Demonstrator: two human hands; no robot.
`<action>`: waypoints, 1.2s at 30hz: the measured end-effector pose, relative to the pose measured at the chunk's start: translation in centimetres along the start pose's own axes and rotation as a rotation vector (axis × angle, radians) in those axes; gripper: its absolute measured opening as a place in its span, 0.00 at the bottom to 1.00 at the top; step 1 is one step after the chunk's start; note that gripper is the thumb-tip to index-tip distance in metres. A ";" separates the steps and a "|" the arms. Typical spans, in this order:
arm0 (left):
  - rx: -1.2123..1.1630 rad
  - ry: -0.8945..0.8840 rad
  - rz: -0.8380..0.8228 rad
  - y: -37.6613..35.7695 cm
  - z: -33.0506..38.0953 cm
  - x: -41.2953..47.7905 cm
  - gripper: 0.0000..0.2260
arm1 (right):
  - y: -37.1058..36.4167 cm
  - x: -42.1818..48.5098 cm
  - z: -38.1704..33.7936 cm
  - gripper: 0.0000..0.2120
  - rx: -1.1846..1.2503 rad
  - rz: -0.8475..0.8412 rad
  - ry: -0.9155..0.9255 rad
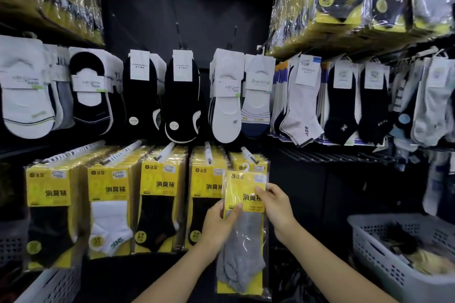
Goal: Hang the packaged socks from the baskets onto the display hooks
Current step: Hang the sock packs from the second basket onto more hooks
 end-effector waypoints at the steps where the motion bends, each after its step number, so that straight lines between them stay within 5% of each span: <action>1: 0.008 0.023 0.000 -0.4 -0.3 0.3 0.10 | 1.2 0.1 0.2 0.05 0.001 0.060 -0.010; 8: 0.090 0.167 -0.148 -4.3 -1.2 1.7 0.26 | 5.5 2.7 0.4 0.05 -0.118 0.284 -0.015; 14: 0.078 0.138 -0.087 -3.4 -1.5 4.0 0.25 | 2.8 5.7 -1.1 0.01 -0.242 0.199 0.098; 25: 0.130 0.259 -0.125 -1.8 -10.4 1.5 0.28 | 6.5 3.6 7.4 0.11 -0.245 0.365 -0.128; 30: 0.186 0.432 -0.154 -0.2 -20.2 -6.9 0.26 | 7.1 -5.0 17.8 0.08 -0.358 0.034 -0.429; 36: 0.283 0.675 -0.275 1.2 -32.7 -21.5 0.19 | 9.6 -19.4 33.6 0.10 -0.821 -0.463 -0.876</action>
Point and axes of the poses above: each hand's wrist, its own x-axis towards the middle knuckle, its own y-axis out of the back of the hand, z = x × y, the point moved 10 cm from there along x, towards the middle knuckle
